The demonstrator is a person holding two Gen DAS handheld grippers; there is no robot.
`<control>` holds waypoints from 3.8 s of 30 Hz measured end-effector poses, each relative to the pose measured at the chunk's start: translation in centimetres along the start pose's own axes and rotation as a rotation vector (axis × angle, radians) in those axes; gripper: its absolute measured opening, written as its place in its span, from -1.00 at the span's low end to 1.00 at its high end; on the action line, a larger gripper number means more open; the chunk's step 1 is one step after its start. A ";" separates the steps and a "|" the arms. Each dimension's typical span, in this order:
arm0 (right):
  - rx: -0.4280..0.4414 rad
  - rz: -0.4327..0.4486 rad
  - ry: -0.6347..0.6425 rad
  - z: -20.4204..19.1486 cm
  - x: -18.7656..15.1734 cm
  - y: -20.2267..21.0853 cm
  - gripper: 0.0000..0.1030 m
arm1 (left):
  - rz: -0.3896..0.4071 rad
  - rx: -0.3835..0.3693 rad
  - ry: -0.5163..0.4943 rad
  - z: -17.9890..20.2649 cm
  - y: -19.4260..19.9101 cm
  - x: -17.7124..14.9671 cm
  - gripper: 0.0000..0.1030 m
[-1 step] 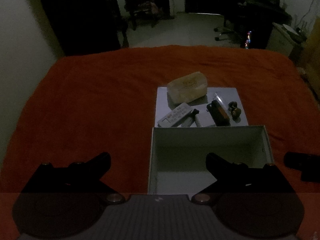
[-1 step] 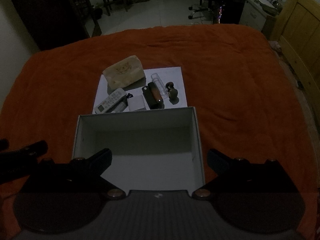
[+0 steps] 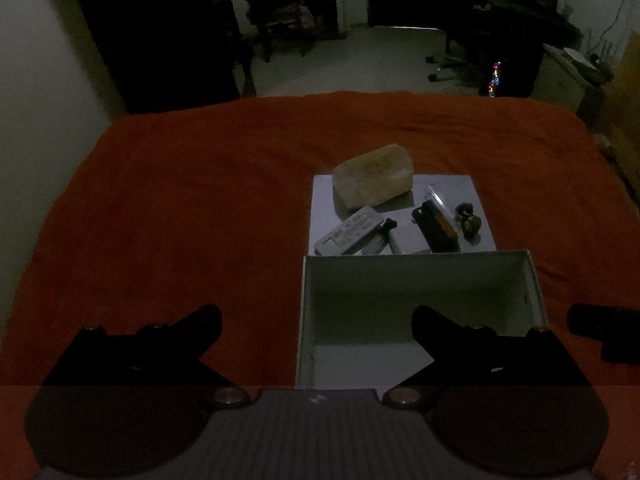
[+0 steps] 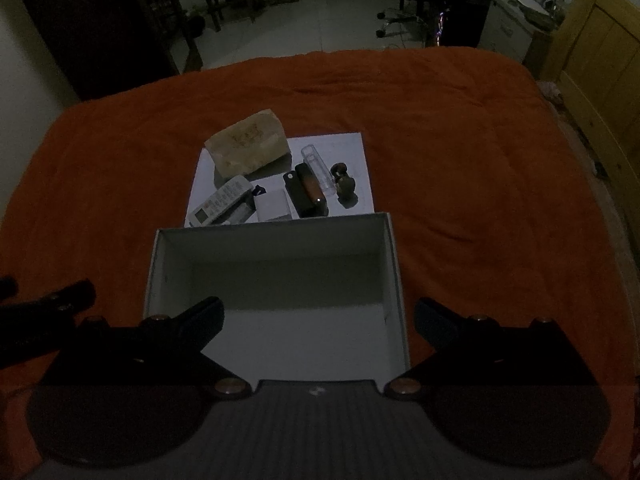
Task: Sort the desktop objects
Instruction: 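Move both tools over the objects on the white sheet, then grasp the white remote with the left tool while the right tool grasps the small dark figurine, then lift the remote and figurine with both tools and carry them toward the box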
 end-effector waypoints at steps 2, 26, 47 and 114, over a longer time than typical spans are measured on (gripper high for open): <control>0.003 0.001 -0.004 0.1 0.0 0.1 1.00 | -0.009 -0.010 -0.001 0.0 -0.1 0.2 1.00; 0.019 -0.009 -0.007 0.8 0.0 0.4 1.00 | 0.029 -0.051 -0.032 0.4 -0.6 0.3 1.00; 0.044 -0.036 0.015 2.9 9.8 -9.8 1.00 | -0.083 -0.152 -0.070 1.0 -14.3 7.8 0.99; 0.094 -0.159 0.204 4.5 16.4 -33.1 -0.43 | -0.184 -0.347 -0.462 2.5 -35.3 9.5 -0.26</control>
Point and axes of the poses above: each gripper's, at about its wrist camera, not at the fingertips, and y roughly against the way its jaws point, z to its right, x to its top, the point moved 8 cm from there along -y, roughly the way its jaws point, and after that the axes turned 2 degrees about -x, right-handed, at the moved point
